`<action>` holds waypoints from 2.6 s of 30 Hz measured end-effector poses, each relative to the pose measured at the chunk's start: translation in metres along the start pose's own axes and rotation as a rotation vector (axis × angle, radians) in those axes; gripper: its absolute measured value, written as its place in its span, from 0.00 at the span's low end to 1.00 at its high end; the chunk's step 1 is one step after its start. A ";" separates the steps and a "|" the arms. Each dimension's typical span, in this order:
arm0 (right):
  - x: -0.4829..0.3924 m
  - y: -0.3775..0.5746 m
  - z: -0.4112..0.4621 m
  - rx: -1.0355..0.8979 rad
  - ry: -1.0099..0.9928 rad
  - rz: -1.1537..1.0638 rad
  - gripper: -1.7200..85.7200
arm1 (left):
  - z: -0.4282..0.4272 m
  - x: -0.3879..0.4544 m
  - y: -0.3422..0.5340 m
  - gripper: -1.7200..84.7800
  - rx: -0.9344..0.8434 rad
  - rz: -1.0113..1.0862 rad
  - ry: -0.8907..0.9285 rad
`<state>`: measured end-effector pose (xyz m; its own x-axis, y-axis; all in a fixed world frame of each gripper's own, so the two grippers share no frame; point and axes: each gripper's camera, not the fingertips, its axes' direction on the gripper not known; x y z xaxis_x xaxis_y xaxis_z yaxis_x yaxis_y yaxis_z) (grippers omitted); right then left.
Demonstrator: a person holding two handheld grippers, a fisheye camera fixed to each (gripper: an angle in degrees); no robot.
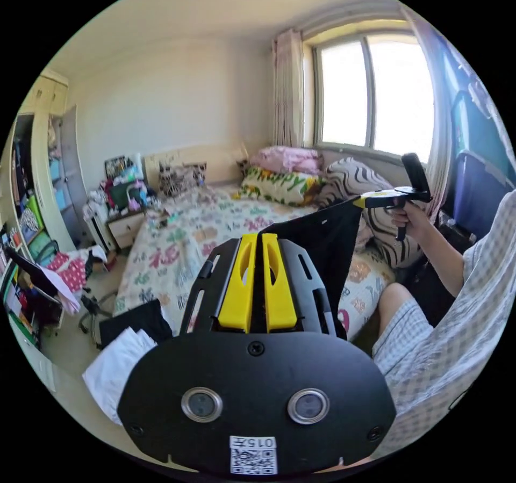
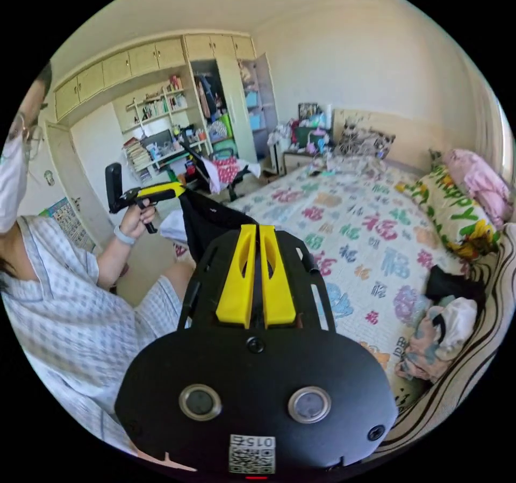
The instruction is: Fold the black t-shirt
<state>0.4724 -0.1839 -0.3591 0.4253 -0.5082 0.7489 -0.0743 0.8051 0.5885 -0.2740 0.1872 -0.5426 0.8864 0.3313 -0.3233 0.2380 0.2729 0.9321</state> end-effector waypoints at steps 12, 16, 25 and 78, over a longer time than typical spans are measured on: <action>-0.134 -0.041 -0.174 0.451 0.389 -0.205 0.01 | -0.210 0.055 -0.067 0.02 0.464 0.141 0.009; -0.136 -0.052 -0.186 0.549 0.497 -0.212 0.01 | -0.208 0.058 -0.087 0.02 0.508 0.198 -0.079; -0.007 -0.120 -0.106 0.293 0.626 -0.124 0.01 | 0.009 -0.042 -0.124 0.02 0.208 0.153 -0.062; 0.453 0.190 0.120 -0.788 -0.032 0.821 0.02 | 0.535 -0.282 0.584 0.04 -1.045 -0.566 0.317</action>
<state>0.5425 -0.2977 0.1287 0.4857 0.2630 0.8337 0.2730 0.8604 -0.4304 -0.1729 -0.2303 0.1798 0.5912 0.0957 -0.8008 -0.0039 0.9933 0.1158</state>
